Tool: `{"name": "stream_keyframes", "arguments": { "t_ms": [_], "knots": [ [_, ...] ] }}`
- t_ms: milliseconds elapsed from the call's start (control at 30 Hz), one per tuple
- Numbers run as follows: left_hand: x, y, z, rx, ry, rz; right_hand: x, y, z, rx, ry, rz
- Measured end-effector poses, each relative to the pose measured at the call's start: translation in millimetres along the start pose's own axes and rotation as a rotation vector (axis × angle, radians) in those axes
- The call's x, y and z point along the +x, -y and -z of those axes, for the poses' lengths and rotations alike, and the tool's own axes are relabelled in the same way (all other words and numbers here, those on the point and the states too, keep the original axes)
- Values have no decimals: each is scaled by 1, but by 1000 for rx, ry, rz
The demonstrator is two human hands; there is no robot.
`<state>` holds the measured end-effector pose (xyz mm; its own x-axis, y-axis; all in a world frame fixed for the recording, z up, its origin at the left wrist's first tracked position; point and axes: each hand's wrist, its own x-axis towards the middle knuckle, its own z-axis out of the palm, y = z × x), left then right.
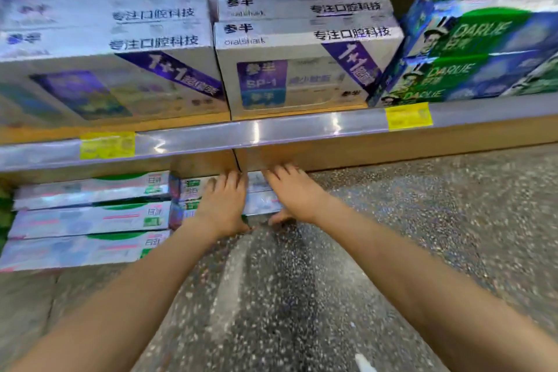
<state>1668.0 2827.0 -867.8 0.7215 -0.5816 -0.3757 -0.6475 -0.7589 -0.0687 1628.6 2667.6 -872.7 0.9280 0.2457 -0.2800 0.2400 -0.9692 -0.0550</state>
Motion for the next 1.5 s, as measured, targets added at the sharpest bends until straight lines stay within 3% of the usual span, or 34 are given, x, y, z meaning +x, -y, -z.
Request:
{"name": "stream_keyframes", "arguments": {
  "t_ms": [167,367,467,567,667,700,767,1033,1267,1400,1500],
  "knots": [
    [10,2,-19,42,-222,-26,4,2,-6,-69,-25,-6],
    [10,10,-31,91,-197,-50,8,7,-14,-62,-50,-18],
    [3,7,-18,210,-94,-96,7,10,-23,-15,-48,-45],
    [1,5,-14,203,-74,-52,0,8,-16,-42,-66,-41],
    [-6,1,-6,88,-192,-85,-23,0,17,-63,-131,-45],
    [-14,-3,15,71,-150,-100,-36,-3,34,-69,-141,-53],
    [-36,-16,71,15,-92,-131,-66,-9,78,-84,-132,-85],
    [-175,-10,351,-30,-247,-188,-193,14,374,-94,-218,-156],
    [-349,21,618,-109,-117,-120,-293,79,633,-81,-259,-37],
    [-443,62,702,18,-332,20,-314,116,754,-92,-418,138],
    [-514,87,759,158,-584,139,-317,157,841,-115,-566,285]
  ]
}}
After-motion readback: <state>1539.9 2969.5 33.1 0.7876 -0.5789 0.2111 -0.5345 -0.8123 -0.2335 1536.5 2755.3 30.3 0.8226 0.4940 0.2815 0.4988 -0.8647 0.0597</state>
